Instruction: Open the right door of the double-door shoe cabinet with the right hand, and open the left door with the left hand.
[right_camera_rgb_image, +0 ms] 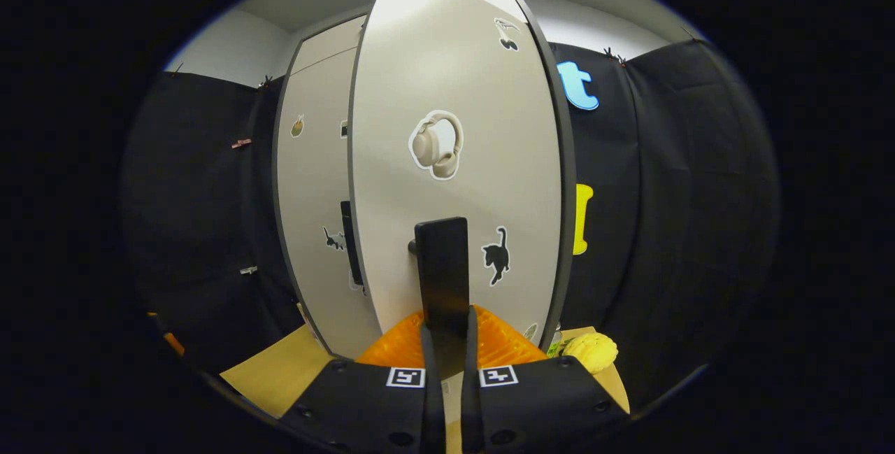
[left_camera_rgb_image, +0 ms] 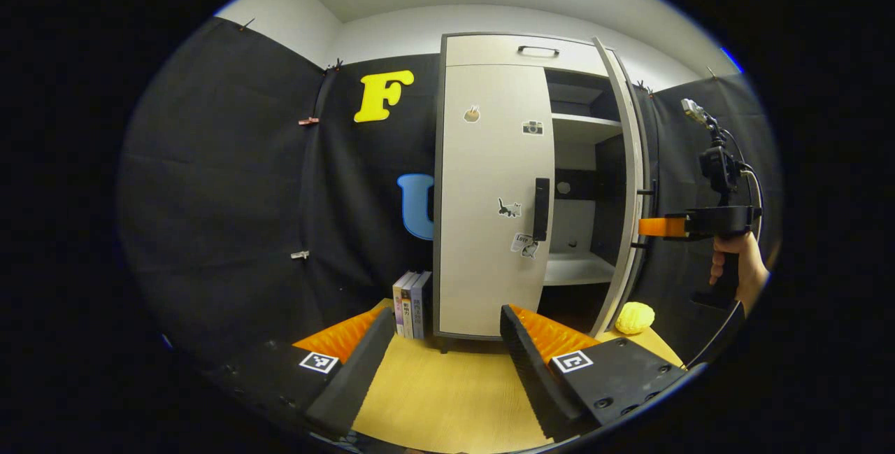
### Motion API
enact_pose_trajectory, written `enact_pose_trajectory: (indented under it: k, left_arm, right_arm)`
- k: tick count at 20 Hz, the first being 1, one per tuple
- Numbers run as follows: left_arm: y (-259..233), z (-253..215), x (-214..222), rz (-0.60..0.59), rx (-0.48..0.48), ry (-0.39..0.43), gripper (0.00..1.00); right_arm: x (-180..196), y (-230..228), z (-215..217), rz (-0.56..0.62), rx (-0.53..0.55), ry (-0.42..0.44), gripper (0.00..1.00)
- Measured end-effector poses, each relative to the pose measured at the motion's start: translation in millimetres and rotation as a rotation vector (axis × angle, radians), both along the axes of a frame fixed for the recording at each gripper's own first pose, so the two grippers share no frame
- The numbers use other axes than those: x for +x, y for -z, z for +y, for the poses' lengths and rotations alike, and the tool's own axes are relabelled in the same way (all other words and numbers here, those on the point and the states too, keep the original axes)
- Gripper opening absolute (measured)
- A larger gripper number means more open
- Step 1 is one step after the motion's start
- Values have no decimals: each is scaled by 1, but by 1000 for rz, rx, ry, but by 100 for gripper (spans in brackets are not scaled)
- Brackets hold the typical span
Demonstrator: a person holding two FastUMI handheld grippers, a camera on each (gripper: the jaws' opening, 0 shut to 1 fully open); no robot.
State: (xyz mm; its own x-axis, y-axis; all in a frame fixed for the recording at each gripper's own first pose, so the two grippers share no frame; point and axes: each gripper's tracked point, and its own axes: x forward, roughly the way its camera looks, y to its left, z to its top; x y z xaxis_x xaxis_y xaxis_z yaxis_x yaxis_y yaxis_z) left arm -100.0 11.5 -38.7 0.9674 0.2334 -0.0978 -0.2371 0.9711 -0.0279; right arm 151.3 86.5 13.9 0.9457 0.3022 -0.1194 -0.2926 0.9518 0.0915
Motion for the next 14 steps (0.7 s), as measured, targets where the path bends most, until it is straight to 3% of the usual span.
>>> enact_pose_trajectory:
  k: [8,14]
  left_arm:
    - [-1,-53,-41,9,-1,-58,95]
    - [4,-74,-42,30,-1,-36,95]
  right_arm:
    - [-14,0,-37,-17,-8,-48,13]
    - [-15,0,-56,-35,-33,-46,12]
